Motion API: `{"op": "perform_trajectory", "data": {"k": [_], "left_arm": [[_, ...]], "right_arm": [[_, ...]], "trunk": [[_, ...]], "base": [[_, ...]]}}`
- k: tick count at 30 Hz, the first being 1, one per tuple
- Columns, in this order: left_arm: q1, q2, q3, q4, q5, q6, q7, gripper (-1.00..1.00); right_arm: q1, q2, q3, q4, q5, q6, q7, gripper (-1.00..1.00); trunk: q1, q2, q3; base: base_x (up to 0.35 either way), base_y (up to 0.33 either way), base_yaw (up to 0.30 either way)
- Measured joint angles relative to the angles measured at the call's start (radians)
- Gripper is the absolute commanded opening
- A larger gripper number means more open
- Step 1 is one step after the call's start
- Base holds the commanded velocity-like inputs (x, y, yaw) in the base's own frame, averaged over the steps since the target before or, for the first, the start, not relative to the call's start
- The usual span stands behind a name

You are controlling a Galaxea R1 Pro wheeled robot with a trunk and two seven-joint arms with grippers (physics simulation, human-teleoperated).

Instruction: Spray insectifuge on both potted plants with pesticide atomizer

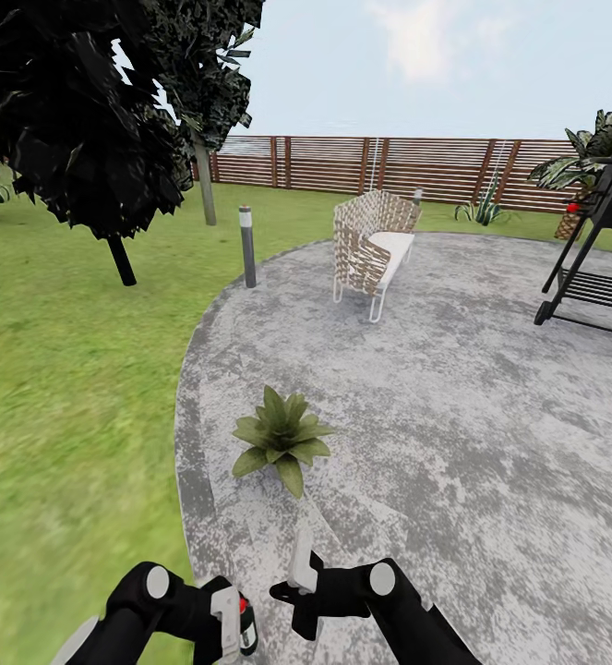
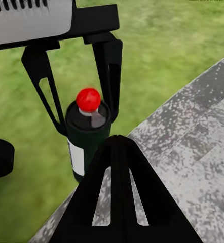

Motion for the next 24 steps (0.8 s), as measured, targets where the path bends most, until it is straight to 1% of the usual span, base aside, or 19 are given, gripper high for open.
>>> {"op": "perform_trajectory", "data": {"k": [8,12,24], "left_arm": [[-0.006,-0.01,0.0,-0.011,0.001,0.0,0.0,-1.0],[-0.006,-0.023,0.0,-0.014,0.001,0.0,-0.001,-1.0],[-0.006,-0.039,0.0,-0.014,0.003,0.0,-0.002,-1.0]], "right_arm": [[0.0,0.0,0.0,0.0,-0.001,0.0,0.0,-1.0],[0.0,0.0,0.0,0.0,-0.001,0.0,0.0,-1.0],[0.0,0.0,0.0,-0.001,-0.002,0.0,0.0,-1.0]], "trunk": [[0.0,0.0,0.0],[0.0,0.0,0.0],[0.0,0.0,0.0]], "base": [[0.0,0.0,0.0],[0.0,0.0,0.0],[0.0,0.0,0.0]]}}
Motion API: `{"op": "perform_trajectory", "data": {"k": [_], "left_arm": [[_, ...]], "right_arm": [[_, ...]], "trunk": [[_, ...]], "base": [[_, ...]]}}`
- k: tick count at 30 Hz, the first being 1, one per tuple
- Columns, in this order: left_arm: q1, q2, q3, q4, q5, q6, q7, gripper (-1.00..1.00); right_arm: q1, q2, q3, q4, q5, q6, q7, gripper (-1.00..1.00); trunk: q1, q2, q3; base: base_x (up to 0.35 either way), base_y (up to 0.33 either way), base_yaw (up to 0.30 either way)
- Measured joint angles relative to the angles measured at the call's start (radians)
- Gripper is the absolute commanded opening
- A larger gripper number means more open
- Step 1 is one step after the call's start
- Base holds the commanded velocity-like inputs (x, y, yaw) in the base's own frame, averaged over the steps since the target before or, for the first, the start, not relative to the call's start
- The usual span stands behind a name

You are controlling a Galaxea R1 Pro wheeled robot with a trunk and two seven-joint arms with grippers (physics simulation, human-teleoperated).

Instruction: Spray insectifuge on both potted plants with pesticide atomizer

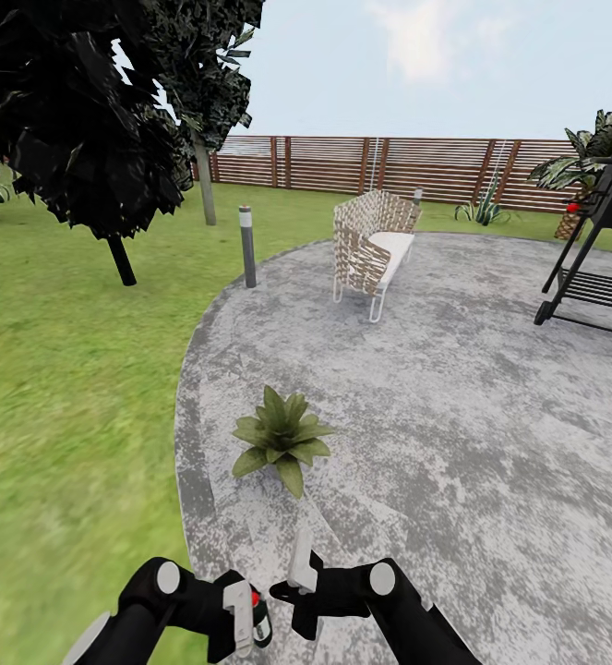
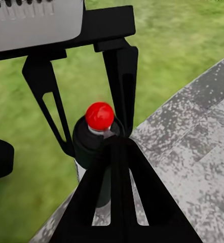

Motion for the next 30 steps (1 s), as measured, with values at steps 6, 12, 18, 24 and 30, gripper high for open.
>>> {"op": "perform_trajectory", "data": {"k": [6,12,18,24,30], "left_arm": [[-0.001,-0.005,0.0,-0.001,0.001,0.001,0.0,-1.0],[0.0,-0.017,0.001,-0.015,0.001,0.001,0.0,-1.0],[0.0,-0.019,0.001,-0.017,0.002,0.001,-0.002,-1.0],[0.0,-0.019,0.001,-0.017,0.002,0.0,-0.004,-1.0],[0.0,-0.019,0.001,-0.017,0.003,0.001,-0.006,-1.0]], "right_arm": [[0.0,0.0,0.0,0.0,0.0,0.0,0.0,-1.0],[0.0,0.0,0.0,0.0,0.0,0.0,0.0,-1.0],[0.0,0.0,0.0,0.0,0.0,0.0,0.0,-1.0],[0.0,0.0,0.0,0.0,0.0,0.0,0.0,-1.0],[0.0,0.0,-0.001,0.0,0.0,0.0,0.0,-1.0]], "trunk": [[0.0,0.0,0.0],[0.0,0.0,0.0],[0.0,0.0,0.0],[0.0,0.0,0.0],[0.0,0.0,0.0]], "base": [[0.0,0.0,0.0],[0.0,0.0,0.0],[0.0,0.0,0.0],[0.0,0.0,0.0],[0.0,0.0,0.0]]}}
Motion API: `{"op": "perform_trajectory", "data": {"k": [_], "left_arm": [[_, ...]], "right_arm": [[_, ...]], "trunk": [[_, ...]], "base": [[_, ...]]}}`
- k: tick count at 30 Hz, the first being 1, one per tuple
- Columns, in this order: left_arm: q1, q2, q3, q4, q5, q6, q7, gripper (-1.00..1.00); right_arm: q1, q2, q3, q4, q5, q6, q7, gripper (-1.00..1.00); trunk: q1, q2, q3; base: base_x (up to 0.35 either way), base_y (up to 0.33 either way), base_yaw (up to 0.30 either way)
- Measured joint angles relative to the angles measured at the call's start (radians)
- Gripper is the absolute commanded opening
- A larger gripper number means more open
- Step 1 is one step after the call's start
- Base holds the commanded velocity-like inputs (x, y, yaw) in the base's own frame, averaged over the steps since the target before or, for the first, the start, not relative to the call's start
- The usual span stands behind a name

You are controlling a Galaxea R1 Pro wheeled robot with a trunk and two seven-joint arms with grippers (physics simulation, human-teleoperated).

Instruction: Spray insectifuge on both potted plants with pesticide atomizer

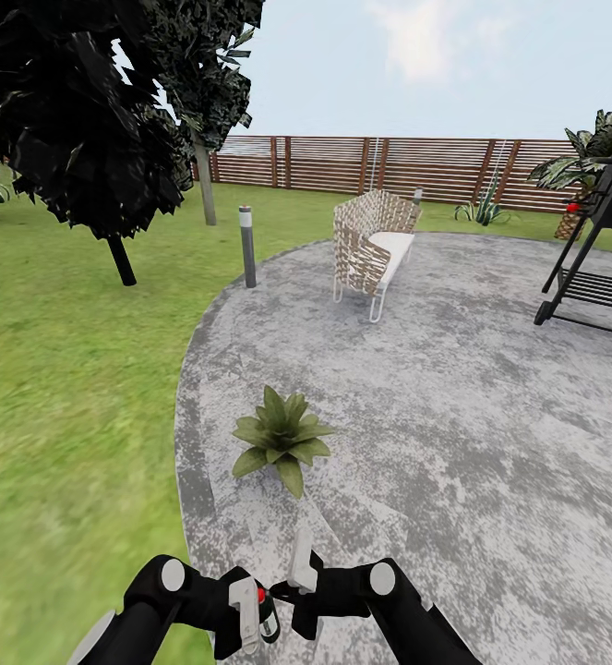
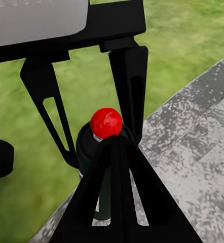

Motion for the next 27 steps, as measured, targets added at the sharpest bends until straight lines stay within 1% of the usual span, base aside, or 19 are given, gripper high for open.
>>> {"op": "perform_trajectory", "data": {"k": [8,20,24,26,27], "left_arm": [[0.0,-0.011,-0.001,0.0,0.003,0.0,0.0,-1.0],[0.0,-0.011,-0.001,0.0,0.001,0.001,0.0,-1.0],[0.0,-0.002,0.003,0.003,-0.004,0.0,0.002,-1.0],[0.0,0.006,0.006,0.004,-0.005,-0.001,0.004,-1.0],[0.0,0.016,0.007,0.004,-0.006,-0.002,0.005,-1.0]], "right_arm": [[0.0,0.0,0.001,0.001,0.0,0.0,0.0,-1.0],[0.0,0.0,0.0,0.002,0.0,0.0,0.0,-1.0],[0.0,0.0,0.0,0.003,0.0,0.0,0.0,-1.0],[0.0,0.0,0.0,0.003,0.001,0.0,0.0,-1.0],[0.0,0.0,0.0,0.003,0.001,0.0,0.0,-1.0]], "trunk": [[0.0,0.0,0.0],[0.0,0.0,0.0],[0.0,0.0,0.0],[0.0,0.0,0.0],[0.0,0.0,0.0]], "base": [[0.0,0.0,0.0],[0.0,0.0,0.0],[0.0,0.0,0.0],[0.0,0.0,0.0],[0.0,0.0,0.0]]}}
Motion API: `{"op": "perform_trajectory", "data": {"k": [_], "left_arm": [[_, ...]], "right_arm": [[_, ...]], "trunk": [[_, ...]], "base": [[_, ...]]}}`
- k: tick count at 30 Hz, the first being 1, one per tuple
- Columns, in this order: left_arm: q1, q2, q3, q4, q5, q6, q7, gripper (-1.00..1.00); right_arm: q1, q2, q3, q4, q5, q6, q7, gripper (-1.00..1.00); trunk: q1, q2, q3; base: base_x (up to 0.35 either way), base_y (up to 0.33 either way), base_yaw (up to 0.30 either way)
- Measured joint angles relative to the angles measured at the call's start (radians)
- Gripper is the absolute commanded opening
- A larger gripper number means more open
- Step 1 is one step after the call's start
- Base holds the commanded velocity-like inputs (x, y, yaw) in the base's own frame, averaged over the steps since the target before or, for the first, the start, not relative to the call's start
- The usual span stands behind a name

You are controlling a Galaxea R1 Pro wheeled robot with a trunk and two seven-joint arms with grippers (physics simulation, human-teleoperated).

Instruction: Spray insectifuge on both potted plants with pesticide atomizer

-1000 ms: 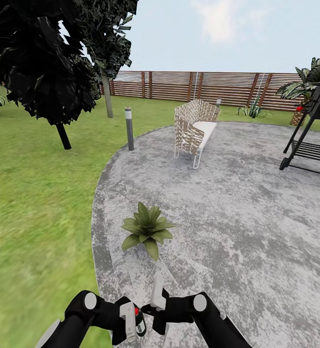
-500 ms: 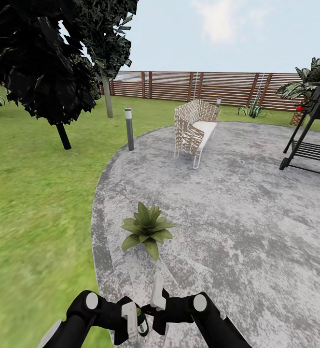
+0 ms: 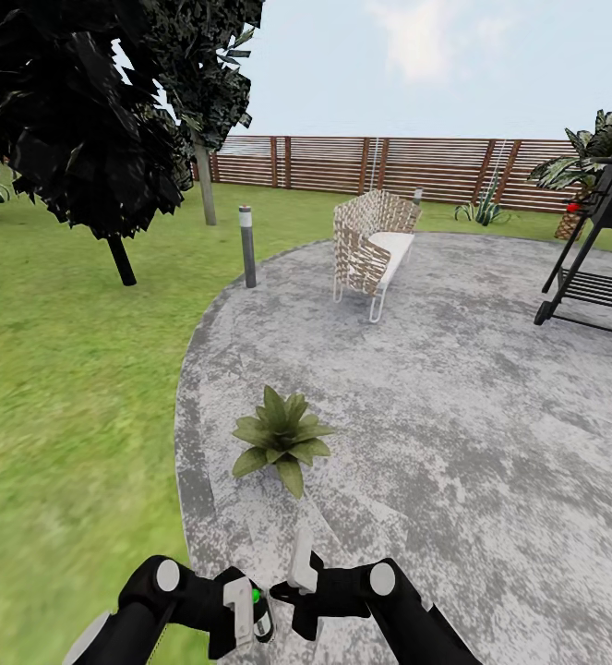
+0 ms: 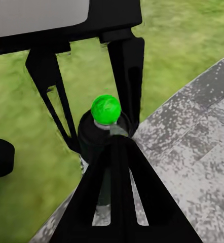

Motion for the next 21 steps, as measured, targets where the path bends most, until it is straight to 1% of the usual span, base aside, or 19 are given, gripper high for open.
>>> {"op": "perform_trajectory", "data": {"k": [2,5,7,8,12,13,14,18,19,21], "left_arm": [[0.0,0.028,0.002,0.0,-0.001,0.0,0.002,-1.0],[0.001,0.083,0.005,0.0,0.0,0.002,0.004,-1.0],[0.004,0.112,0.02,0.0,0.0,0.001,0.004,-1.0],[0.007,0.125,0.037,0.0,0.0,0.0,0.004,-1.0],[0.015,0.171,0.117,0.001,-0.001,-0.005,0.003,-1.0],[0.015,0.177,0.124,0.001,0.0,-0.005,0.004,-1.0],[0.016,0.192,0.142,0.002,-0.002,-0.004,0.006,-1.0],[0.015,0.217,0.177,0.006,-0.002,0.0,0.007,-1.0],[0.015,0.22,0.197,0.009,-0.002,0.001,0.008,-1.0],[0.014,0.219,0.254,0.013,-0.001,0.005,0.011,-1.0]], "right_arm": [[0.0,0.0,0.0,0.0,0.0,0.0,0.0,-1.0],[0.0,0.0,0.0,0.0,0.001,0.0,0.0,-1.0],[0.0,0.0,0.0,0.0,0.001,0.0,0.0,-1.0],[0.0,0.0,0.0,-0.001,0.001,0.0,0.0,1.0],[0.0,-0.001,-0.001,-0.002,0.003,0.0,0.0,1.0],[0.0,-0.001,-0.002,-0.002,0.003,0.0,0.0,1.0],[0.0,-0.001,-0.003,-0.001,0.004,0.0,-0.001,1.0],[0.0,-0.006,-0.009,0.003,0.005,-0.001,-0.007,1.0],[0.0,-0.009,-0.012,0.003,0.005,-0.002,-0.008,1.0],[0.0,-0.02,-0.021,0.004,0.005,-0.003,-0.012,1.0]], "trunk": [[0.0,0.0,0.0],[0.0,0.0,0.0],[0.0,0.0,0.0],[0.0,0.0,0.0],[0.0,0.0,0.0],[0.0,0.0,0.0],[0.0,0.0,0.0],[0.0,0.0,0.0],[0.0,0.0,0.0],[0.0,0.0,0.0]], "base": [[0.0,0.0,0.0],[0.0,0.0,0.0],[0.0,0.0,0.0],[0.0,0.0,0.0],[0.0,0.0,0.0],[0.0,0.0,0.0],[0.0,0.0,0.0],[0.0,0.0,0.0],[0.0,0.0,0.0],[0.0,0.0,0.0]]}}
